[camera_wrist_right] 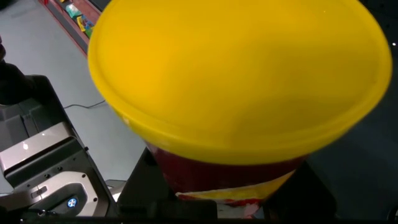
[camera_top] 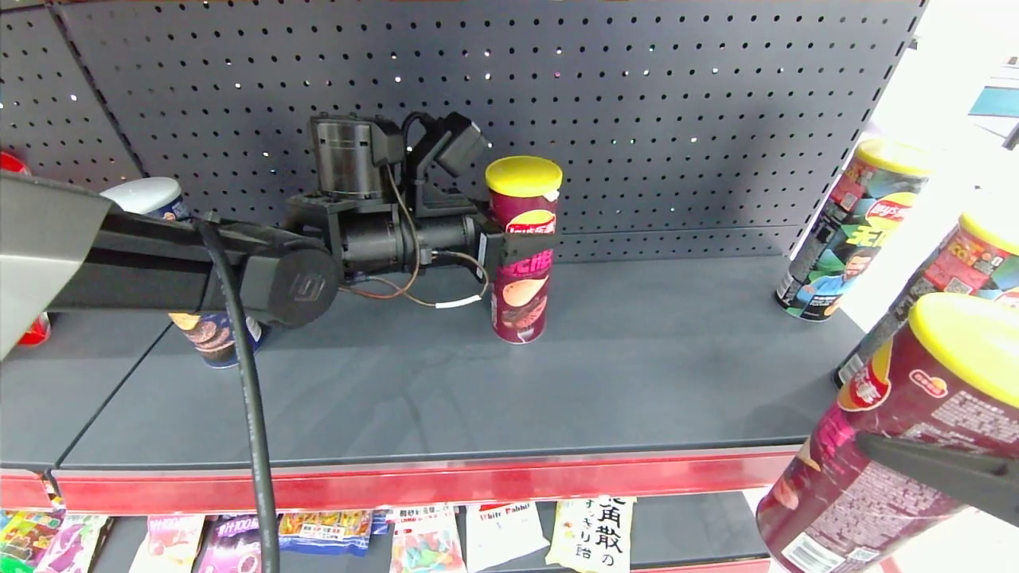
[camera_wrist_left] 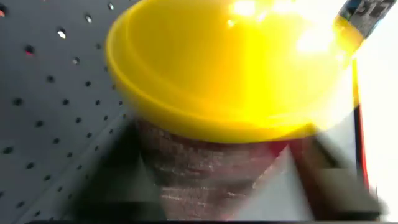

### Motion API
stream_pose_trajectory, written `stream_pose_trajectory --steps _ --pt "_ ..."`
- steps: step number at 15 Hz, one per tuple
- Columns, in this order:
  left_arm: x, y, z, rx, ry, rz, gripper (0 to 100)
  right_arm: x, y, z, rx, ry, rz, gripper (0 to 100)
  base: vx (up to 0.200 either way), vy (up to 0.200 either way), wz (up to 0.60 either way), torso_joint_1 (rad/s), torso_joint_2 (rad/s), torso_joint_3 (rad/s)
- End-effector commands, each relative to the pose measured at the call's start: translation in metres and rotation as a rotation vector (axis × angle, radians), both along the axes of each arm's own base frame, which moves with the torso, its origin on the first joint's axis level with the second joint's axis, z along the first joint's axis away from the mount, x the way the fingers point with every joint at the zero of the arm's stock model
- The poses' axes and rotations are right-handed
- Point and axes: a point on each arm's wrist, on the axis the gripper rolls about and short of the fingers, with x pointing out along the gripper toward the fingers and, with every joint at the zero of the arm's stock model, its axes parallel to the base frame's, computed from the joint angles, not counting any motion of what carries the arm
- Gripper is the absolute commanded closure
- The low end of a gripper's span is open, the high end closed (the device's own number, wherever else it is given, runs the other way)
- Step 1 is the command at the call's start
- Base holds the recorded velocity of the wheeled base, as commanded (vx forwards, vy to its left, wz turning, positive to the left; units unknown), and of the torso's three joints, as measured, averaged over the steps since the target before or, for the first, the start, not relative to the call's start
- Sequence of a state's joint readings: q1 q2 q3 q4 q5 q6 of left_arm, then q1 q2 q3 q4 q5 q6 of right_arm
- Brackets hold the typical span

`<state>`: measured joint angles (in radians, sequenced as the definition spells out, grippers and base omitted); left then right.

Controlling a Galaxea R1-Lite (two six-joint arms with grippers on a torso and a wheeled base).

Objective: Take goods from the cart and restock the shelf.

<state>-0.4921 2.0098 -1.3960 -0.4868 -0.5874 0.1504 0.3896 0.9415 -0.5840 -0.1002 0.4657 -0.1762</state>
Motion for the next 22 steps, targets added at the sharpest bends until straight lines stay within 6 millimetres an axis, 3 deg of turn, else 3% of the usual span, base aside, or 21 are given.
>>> stream_pose_trajectory --steps 1,8,9,13,22 --pt "0.001 -0.001 -0.005 0.007 0.015 -0.002 100 0.0 0.0 0.0 -0.001 0.002 0.001 100 0.0 0.0 0.0 0.0 0.0 0.0" --pt "-0.009 0.011 0.001 -0.005 0.03 -0.061 100 0.0 0.0 0.0 0.0 -0.001 0.001 100 0.0 0.0 0.0 0.0 0.0 0.0" --pt "-0.025 0.02 0.015 -0.021 0.015 -0.123 100 0.001 0.001 0.001 0.0 0.0 0.004 100 0.0 0.0 0.0 0.0 0.0 0.0" --pt "-0.053 0.03 0.011 -0.017 0.055 -0.226 100 0.004 0.002 0.002 -0.002 0.002 0.006 100 0.0 0.0 0.0 0.0 0.0 0.0" --pt "-0.077 0.037 -0.016 0.044 0.077 -0.289 100 0.004 0.002 0.001 -0.002 0.005 0.007 100 0.0 0.0 0.0 0.0 0.0 0.0"
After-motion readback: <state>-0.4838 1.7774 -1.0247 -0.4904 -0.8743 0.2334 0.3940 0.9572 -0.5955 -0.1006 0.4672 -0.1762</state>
